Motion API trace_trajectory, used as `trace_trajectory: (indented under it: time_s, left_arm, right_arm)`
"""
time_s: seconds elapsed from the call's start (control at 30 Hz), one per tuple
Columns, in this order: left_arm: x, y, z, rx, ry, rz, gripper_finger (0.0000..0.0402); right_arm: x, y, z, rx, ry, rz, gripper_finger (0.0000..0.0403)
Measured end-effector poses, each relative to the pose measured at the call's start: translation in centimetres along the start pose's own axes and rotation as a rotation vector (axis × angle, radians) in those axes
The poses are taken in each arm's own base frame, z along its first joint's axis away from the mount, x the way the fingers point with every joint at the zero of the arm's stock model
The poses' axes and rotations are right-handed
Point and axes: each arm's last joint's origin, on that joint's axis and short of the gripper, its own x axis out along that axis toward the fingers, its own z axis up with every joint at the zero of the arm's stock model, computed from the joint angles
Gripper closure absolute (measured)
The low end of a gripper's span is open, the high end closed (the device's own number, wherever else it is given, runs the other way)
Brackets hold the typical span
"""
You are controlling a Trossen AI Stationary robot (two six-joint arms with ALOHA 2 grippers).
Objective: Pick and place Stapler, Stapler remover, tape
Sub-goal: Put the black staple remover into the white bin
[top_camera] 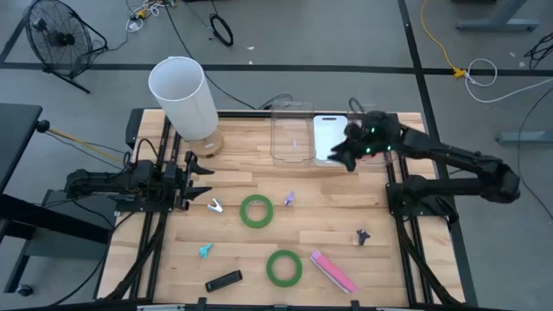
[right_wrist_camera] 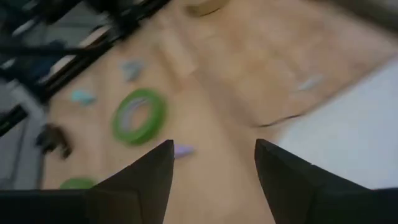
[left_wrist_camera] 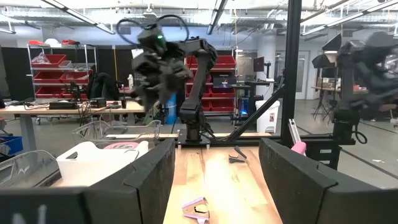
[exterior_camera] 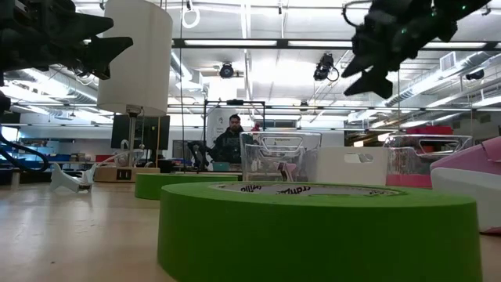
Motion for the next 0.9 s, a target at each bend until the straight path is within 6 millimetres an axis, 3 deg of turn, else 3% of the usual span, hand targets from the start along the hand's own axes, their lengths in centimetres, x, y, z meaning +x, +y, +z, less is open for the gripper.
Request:
trace_trajectory:
  time_s: [0.2,0.53,0.9]
  left_arm:
    - [0.0,0.0,0.0,0.000,0.000,0.001,0.0165]
    - [0.0,0.0,0.0,0.000,0.000,0.001,0.0165]
    - [0.0,0.0,0.0,0.000,0.000,0.001,0.0165]
  right_arm:
    - [1.1,4.1,-2.3,-0.043,0.138,0.087,0.0182]
    - [0.2,7.7,-8.3,0.299,0.581,-0.030,0.0182]
    - [-1.6,11.3,-12.6,0.509,0.595,-0.221,0.0182]
